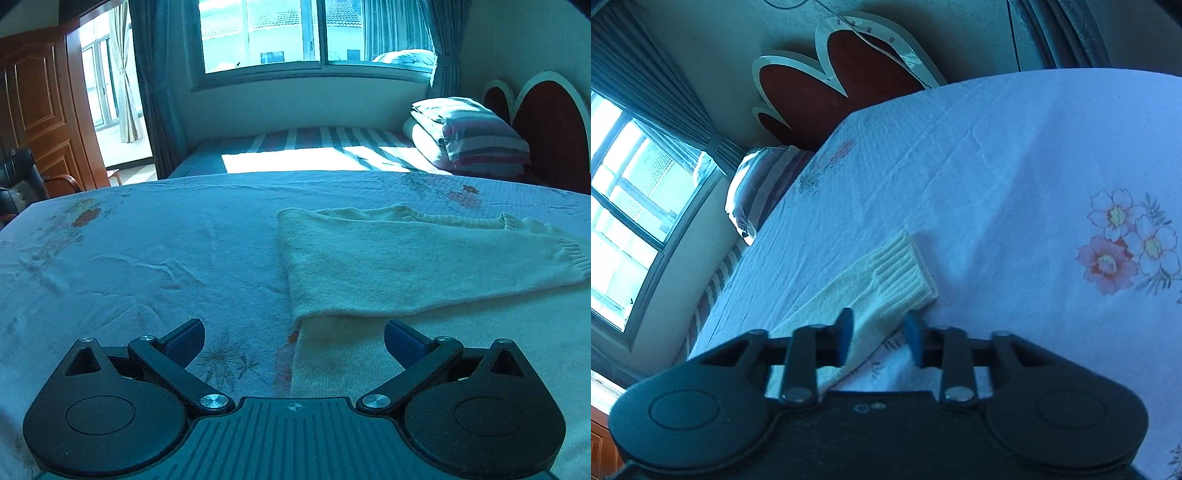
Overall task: Fold small clothes
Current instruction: 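Move the open right gripper down to the cuff of the other sleeve, then close the right gripper on the cuff and fold the sleeve across the body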
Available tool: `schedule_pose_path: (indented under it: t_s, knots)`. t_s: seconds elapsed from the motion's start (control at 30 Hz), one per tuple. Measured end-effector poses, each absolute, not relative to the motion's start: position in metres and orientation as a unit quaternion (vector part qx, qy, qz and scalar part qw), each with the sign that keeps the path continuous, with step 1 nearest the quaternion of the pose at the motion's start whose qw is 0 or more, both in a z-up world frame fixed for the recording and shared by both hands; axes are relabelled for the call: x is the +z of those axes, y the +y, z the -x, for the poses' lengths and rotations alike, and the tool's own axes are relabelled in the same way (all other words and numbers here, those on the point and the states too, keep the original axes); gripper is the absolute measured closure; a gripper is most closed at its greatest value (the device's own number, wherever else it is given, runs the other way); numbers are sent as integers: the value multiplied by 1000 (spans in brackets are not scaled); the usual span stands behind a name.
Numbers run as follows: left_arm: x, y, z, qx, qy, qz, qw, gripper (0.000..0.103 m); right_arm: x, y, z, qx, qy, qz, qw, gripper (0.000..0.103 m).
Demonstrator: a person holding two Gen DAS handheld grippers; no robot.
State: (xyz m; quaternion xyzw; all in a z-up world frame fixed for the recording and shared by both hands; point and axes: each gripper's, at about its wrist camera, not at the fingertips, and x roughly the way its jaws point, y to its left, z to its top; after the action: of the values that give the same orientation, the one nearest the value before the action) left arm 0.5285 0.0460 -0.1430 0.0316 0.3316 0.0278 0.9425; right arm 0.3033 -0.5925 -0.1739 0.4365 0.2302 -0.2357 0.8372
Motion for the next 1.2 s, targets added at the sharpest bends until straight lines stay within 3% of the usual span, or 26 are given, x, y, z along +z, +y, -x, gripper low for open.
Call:
schedule_pose_path:
  t_s: [0.3,0.4,0.63,0.77,0.87,0.93,1.0,1.2]
  knots:
    - [-145,63,-510,46,349,-19,936,1,-174,-599,-297,-244,191,-464,830,50]
    - [-145,65,-509,49,352,-12,935,1,-174,-609,-310,-227,188,-474,830,46]
    - [-150,60,-503,44,360,-14,932,1,-171,-605,-306,-161,154,-503,835,47]
    - [-150,61,-499,44,361,-11,932,1,-182,-598,-308,-142,175,-500,836,47]
    - [-149,62,-497,48,360,-15,932,1,-190,-602,-313,-159,172,-510,828,59]
    - [-148,64,-496,51,360,-18,932,1,-192,-606,-315,-185,180,-508,822,86]
    - [-148,69,-494,57,362,-23,930,1,-191,-608,-318,-201,196,-494,823,100]
    - [-145,101,-482,90,368,-27,925,1,-171,-590,-332,-235,243,-409,847,99]
